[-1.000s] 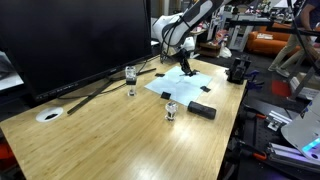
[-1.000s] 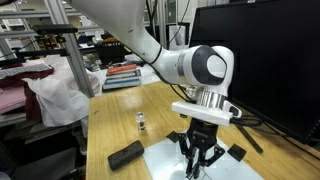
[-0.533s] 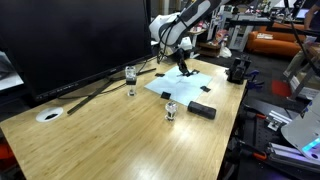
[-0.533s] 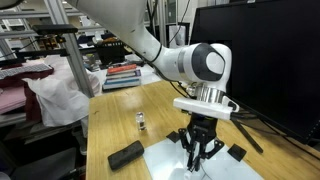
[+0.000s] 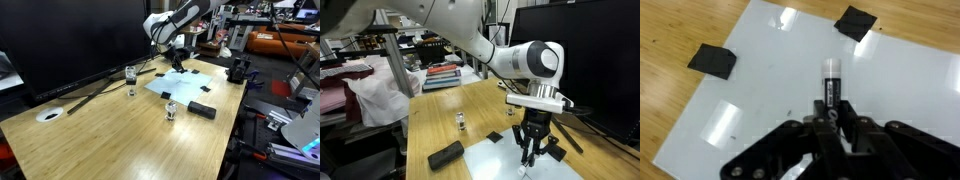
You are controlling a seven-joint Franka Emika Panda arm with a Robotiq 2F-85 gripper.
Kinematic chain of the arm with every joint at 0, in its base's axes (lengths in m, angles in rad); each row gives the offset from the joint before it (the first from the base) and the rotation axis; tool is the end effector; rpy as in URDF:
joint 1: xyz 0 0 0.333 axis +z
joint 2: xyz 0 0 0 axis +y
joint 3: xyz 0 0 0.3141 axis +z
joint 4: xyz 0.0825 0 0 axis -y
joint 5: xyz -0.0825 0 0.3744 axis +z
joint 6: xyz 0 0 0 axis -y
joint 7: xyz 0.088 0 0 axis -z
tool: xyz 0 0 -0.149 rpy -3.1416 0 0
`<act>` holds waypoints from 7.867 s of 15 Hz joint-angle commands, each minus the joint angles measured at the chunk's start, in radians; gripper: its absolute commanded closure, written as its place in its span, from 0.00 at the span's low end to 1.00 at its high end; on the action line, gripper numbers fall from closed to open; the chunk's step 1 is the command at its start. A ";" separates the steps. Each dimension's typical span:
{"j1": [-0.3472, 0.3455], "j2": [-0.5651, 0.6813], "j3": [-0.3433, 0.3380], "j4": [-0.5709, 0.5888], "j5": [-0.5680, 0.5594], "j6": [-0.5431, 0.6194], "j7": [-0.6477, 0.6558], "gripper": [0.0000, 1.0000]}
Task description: Draw an "x" on the paper
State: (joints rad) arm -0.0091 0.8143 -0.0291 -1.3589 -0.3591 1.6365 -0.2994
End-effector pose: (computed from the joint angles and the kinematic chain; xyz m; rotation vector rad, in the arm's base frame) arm 0.6431 -0.0722 0.1801 2.6988 0.5302 -0.8324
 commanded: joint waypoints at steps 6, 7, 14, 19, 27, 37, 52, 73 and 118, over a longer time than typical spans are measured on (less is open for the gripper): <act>0.038 0.229 -0.037 0.349 -0.075 -0.238 -0.035 0.95; 0.037 0.248 -0.033 0.375 -0.076 -0.242 -0.047 0.95; 0.038 0.249 -0.030 0.384 -0.065 -0.213 -0.057 0.95; 0.014 0.165 -0.007 0.261 -0.043 -0.148 -0.035 0.95; 0.023 0.177 -0.021 0.234 -0.026 -0.118 -0.013 0.95; 0.065 0.228 -0.034 0.278 -0.084 -0.216 -0.029 0.95; 0.064 0.309 -0.042 0.362 -0.100 -0.254 -0.036 0.95; 0.034 0.336 -0.049 0.387 -0.086 -0.313 -0.032 0.95; 0.052 0.383 -0.050 0.456 -0.122 -0.389 -0.204 0.95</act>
State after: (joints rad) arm 0.0313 1.2249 -0.0769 -0.8551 -0.4562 1.2516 -0.4676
